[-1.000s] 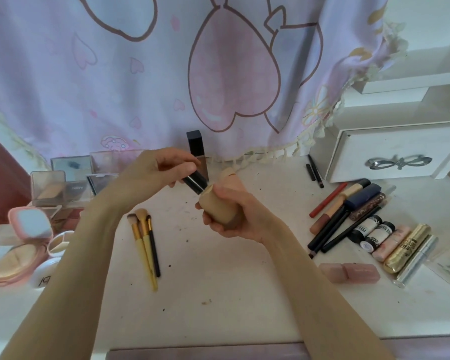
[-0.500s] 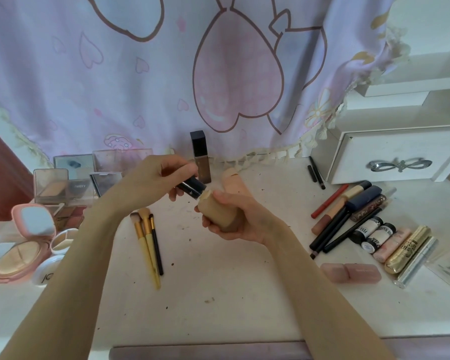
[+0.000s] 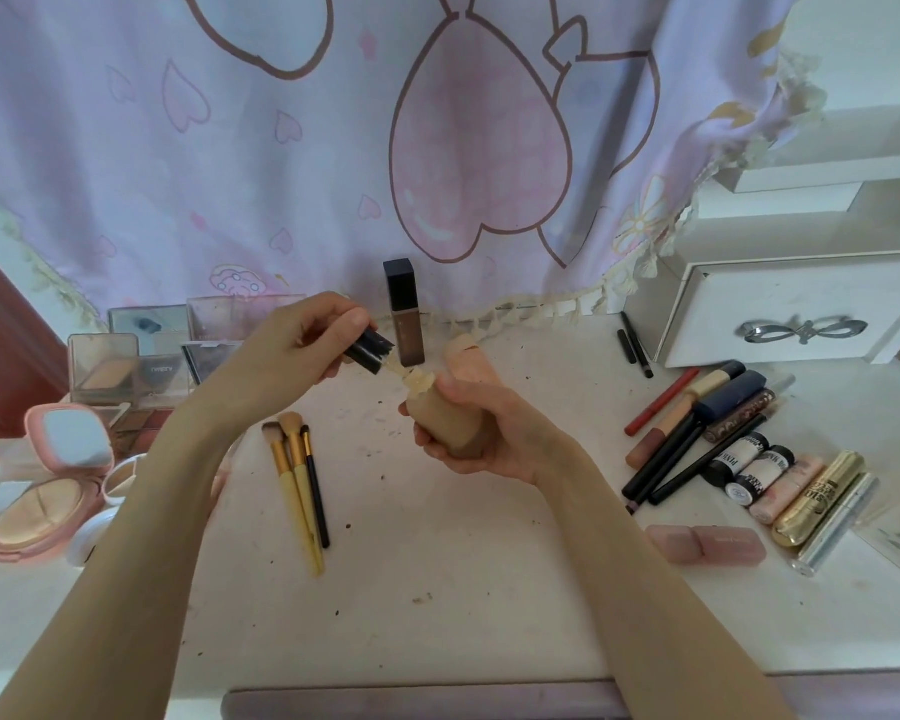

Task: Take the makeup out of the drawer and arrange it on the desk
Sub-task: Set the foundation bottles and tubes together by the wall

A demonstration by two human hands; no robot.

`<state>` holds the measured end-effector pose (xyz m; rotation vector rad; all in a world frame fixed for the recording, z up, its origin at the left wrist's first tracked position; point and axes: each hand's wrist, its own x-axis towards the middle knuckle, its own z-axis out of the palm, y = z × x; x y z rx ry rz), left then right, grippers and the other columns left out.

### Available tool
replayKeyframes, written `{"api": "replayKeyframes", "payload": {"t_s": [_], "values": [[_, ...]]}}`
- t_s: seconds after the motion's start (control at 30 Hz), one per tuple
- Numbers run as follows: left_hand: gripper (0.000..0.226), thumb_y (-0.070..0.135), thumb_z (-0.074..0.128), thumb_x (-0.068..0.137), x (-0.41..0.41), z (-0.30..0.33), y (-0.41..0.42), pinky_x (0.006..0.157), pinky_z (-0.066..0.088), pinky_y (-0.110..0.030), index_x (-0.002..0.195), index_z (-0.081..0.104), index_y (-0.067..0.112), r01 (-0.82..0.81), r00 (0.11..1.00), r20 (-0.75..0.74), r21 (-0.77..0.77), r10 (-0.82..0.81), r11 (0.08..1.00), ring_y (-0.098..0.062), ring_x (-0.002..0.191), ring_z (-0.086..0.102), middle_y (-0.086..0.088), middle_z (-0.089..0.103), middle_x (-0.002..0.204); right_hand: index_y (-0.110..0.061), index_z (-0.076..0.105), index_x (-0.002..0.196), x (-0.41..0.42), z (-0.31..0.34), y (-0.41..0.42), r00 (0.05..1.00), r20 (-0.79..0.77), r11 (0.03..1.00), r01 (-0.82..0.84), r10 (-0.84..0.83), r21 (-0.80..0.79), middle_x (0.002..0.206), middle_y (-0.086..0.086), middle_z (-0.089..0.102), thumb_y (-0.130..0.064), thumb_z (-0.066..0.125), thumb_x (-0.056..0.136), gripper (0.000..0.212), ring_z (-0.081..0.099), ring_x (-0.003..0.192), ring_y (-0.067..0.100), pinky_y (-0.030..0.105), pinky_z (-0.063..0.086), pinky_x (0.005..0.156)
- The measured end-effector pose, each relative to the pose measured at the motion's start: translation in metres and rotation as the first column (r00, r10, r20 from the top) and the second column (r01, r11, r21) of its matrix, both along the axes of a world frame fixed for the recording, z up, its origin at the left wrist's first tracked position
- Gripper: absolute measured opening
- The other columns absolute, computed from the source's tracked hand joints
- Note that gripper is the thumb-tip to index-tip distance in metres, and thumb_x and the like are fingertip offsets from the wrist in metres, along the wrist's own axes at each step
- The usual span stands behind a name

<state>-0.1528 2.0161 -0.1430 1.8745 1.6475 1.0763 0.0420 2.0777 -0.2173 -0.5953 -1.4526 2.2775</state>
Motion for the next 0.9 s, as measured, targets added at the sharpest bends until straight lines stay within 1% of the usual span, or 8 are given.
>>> {"api": "replayKeyframes", "payload": {"t_s": [0.1,0.3,0.43,0.57,0.7,0.77,0.83,0.9], "values": [[0.030,0.048,0.043,0.082,-0.001,-0.001,-0.001,0.048,0.037,-0.012,0.092,0.061,0.026,-0.011,1.000,0.002,-0.006,0.011,1.000,-0.003,0.051,0.044,-0.003,0.054,0.063,-0.004,0.057,0.107,-0.001,0.000,0.000,1.000,0.012,1.000,0.002,-0.002,0.019,0.076,0.006,0.065,-0.040,0.056,0.081,0.044,0.057,0.061,0.013,0.018,0.041,0.046],[0.009,0.029,0.052,0.090,-0.004,-0.003,0.000,0.049,0.041,-0.008,0.095,0.059,0.030,-0.072,0.996,0.056,0.026,0.071,0.997,0.002,0.054,0.052,0.012,0.059,0.065,-0.008,0.060,0.103,-0.001,0.000,-0.001,0.999,0.033,0.999,-0.012,0.011,0.032,0.076,0.003,0.066,-0.040,0.055,0.081,0.039,0.058,0.061,0.012,0.020,0.038,0.050],[0.012,0.028,0.056,0.089,-0.005,-0.001,-0.001,0.055,0.044,-0.009,0.099,0.062,0.028,-0.128,0.989,0.091,0.080,0.121,0.989,0.002,0.059,0.054,0.014,0.064,0.073,-0.007,0.060,0.103,-0.002,-0.001,-0.001,1.000,0.022,0.999,-0.011,0.010,0.039,0.076,0.005,0.066,-0.039,0.056,0.082,0.038,0.057,0.061,0.013,0.019,0.039,0.045],[0.017,0.030,0.057,0.087,-0.001,0.001,-0.003,0.064,0.048,-0.017,0.103,0.062,0.028,-0.120,0.991,0.063,0.069,0.116,0.990,-0.003,0.067,0.058,0.010,0.065,0.080,-0.005,0.059,0.105,-0.004,-0.003,-0.001,1.000,-0.009,0.998,-0.006,0.007,0.059,0.080,0.007,0.065,-0.035,0.055,0.084,0.037,0.056,0.064,0.015,0.020,0.040,0.045],[0.019,0.028,0.059,0.086,0.004,0.002,-0.003,0.069,0.046,-0.014,0.105,0.063,0.027,-0.094,0.995,0.047,0.067,0.091,0.993,-0.001,0.071,0.058,0.006,0.066,0.088,-0.004,0.058,0.109,-0.007,-0.005,-0.001,1.000,-0.030,0.999,-0.006,0.007,0.052,0.085,0.007,0.064,-0.031,0.055,0.085,0.036,0.057,0.068,0.015,0.022,0.043,0.048],[0.020,0.028,0.061,0.085,0.007,0.002,-0.002,0.076,0.045,-0.020,0.105,0.063,0.027,-0.092,0.995,0.035,0.068,0.090,0.993,-0.008,0.078,0.059,0.001,0.066,0.093,-0.003,0.056,0.112,-0.008,-0.005,-0.001,0.999,-0.043,0.999,0.007,-0.005,0.044,0.087,0.009,0.063,-0.029,0.056,0.085,0.037,0.057,0.070,0.015,0.023,0.043,0.048],[0.019,0.029,0.061,0.085,0.010,0.002,-0.001,0.075,0.045,-0.024,0.103,0.063,0.031,-0.088,0.996,0.013,0.060,0.087,0.994,-0.011,0.082,0.058,0.001,0.065,0.096,-0.003,0.055,0.115,-0.009,-0.005,-0.001,0.999,-0.044,0.999,0.017,-0.015,0.043,0.089,0.010,0.063,-0.027,0.057,0.085,0.039,0.058,0.071,0.015,0.024,0.043,0.049],[0.017,0.030,0.060,0.085,0.011,0.002,-0.001,0.067,0.044,-0.021,0.102,0.061,0.034,-0.082,0.996,-0.023,0.060,0.083,0.995,-0.007,0.080,0.057,0.004,0.065,0.095,-0.004,0.055,0.115,-0.010,-0.005,-0.001,0.999,-0.037,0.999,0.018,-0.017,0.039,0.089,0.009,0.063,-0.026,0.058,0.083,0.039,0.058,0.073,0.016,0.025,0.044,0.051]]}}
